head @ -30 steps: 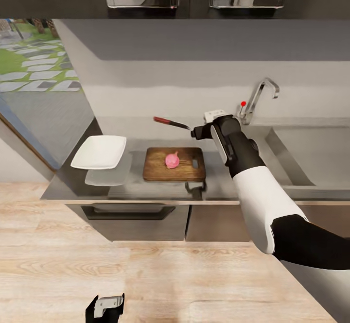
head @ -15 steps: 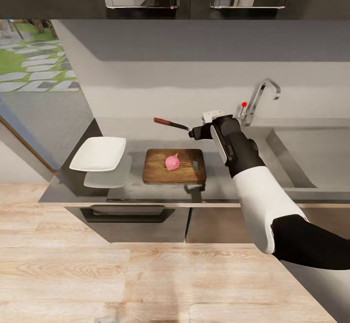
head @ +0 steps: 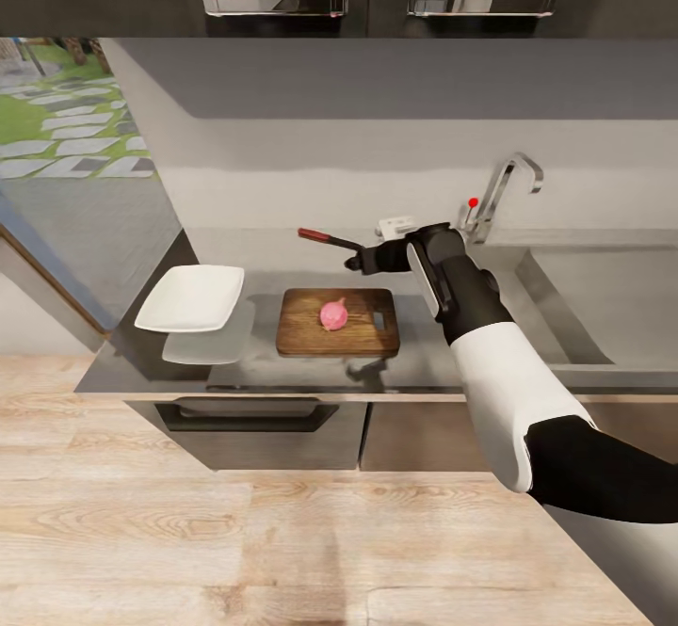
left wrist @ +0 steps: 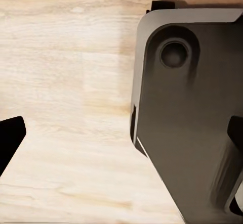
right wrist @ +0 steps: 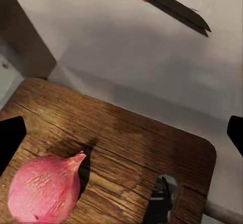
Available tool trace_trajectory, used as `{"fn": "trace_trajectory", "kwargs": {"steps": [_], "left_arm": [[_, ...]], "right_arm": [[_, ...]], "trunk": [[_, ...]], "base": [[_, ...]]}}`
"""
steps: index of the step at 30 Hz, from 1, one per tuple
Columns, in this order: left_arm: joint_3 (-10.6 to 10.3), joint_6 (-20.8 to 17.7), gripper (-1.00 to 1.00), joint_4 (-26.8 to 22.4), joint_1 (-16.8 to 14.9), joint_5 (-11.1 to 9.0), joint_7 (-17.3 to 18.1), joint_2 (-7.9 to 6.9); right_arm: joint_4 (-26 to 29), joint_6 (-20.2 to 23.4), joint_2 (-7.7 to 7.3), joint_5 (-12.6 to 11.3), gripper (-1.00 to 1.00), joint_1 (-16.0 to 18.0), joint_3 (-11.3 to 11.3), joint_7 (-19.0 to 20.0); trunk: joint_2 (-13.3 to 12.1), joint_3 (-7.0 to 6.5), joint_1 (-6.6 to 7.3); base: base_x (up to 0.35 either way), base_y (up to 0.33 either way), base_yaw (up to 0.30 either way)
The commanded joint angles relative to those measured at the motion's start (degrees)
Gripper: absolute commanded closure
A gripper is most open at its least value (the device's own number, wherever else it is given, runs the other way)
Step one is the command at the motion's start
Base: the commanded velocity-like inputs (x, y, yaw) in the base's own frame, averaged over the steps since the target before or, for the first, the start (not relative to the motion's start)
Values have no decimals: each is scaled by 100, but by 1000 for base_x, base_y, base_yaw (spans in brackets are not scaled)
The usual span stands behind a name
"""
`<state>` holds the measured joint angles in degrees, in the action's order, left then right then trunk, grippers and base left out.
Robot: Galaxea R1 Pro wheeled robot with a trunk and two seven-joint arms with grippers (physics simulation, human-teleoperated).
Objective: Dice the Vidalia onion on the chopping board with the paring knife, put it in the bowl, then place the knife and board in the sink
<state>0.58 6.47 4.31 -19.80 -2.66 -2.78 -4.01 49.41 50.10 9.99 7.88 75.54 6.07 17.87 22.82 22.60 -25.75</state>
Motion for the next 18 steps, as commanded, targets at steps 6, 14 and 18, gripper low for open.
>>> {"fn": "trace_trajectory", "kwargs": {"steps": [6,14,18], "left_arm": [[3,24,-100,20,10,-338,2,8],[8,-57,-100,26,15,-433,-10,-9],[4,-266,-100,26,19,-436,-9,-6]], "right_arm": [[7,15,1,64,-100,5,267,225],[-1,17,1,71,-100,5,450,235],[-3,17,1,69,-100,5,455,235]], "trunk": [[10,9,-3],[10,9,-3],[10,9,-3]], "base": [[144,0,0],[310,36,0],[304,111,0]]}}
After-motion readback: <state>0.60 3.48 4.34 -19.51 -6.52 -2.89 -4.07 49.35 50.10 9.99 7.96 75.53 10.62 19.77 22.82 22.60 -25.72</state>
